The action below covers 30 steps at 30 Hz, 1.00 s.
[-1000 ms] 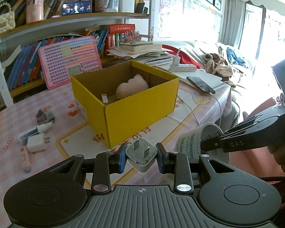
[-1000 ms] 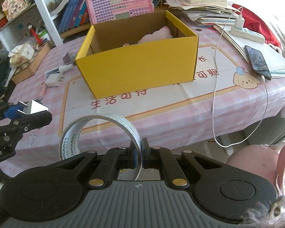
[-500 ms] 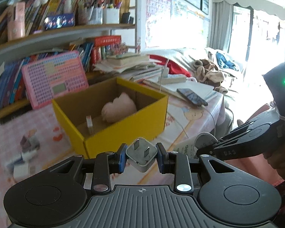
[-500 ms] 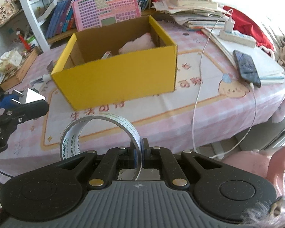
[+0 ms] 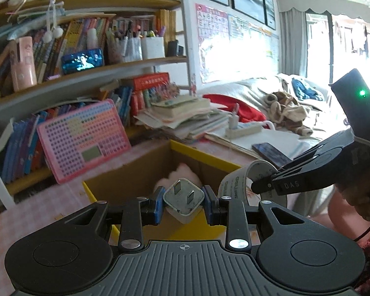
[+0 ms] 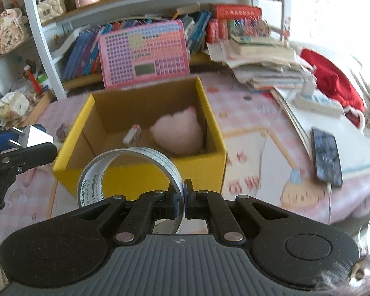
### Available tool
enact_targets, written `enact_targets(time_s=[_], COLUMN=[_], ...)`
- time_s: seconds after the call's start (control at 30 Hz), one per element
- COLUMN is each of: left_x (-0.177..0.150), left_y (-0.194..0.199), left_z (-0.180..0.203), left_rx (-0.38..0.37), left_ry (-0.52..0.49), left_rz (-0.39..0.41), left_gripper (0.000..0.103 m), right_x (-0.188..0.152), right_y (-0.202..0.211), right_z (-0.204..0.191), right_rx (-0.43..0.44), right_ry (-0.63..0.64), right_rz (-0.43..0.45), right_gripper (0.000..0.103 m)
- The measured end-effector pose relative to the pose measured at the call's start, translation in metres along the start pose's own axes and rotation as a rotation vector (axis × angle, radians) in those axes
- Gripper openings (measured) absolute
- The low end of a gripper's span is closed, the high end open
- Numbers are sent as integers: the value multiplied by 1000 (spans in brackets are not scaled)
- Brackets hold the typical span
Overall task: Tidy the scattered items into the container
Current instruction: 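Carry the tape roll and charger plug toward the yellow box, then lower the tape roll and plug into the yellow box and open both grippers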
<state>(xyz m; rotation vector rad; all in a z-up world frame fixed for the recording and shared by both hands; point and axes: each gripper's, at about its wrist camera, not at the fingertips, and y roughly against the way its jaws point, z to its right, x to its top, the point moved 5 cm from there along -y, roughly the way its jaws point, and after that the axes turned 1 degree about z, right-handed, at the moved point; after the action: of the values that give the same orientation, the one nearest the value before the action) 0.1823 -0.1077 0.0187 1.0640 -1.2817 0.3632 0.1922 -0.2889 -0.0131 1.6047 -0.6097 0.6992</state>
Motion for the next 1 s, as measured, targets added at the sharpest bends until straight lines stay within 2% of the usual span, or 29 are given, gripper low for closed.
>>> enact_targets(time_s=[0.23,0.47,0.63,0.83,1.0], left_x=[16,22,15,-3,-17], left_y=[-21,-48,-72,-105,-123], left_z=[-10,-13,-13,-9,-12], left_rx=[58,113,127,124,108], left_ry=[15,32,46,31,88], left_rz=[7,-25,-81,-197,-269], left_gripper=[30,30,30,30,30], right_x=[43,75,78,56,44], right_y=[-21,-54,-88,-128,-149], right_z=[2,-2,-12,-28,-33], right_rx=[27,57,83,131,190], right_ry=[100,225,376,614,676], right_rz=[61,88,36,-54,-141], right_gripper=[5,5,5,5,6])
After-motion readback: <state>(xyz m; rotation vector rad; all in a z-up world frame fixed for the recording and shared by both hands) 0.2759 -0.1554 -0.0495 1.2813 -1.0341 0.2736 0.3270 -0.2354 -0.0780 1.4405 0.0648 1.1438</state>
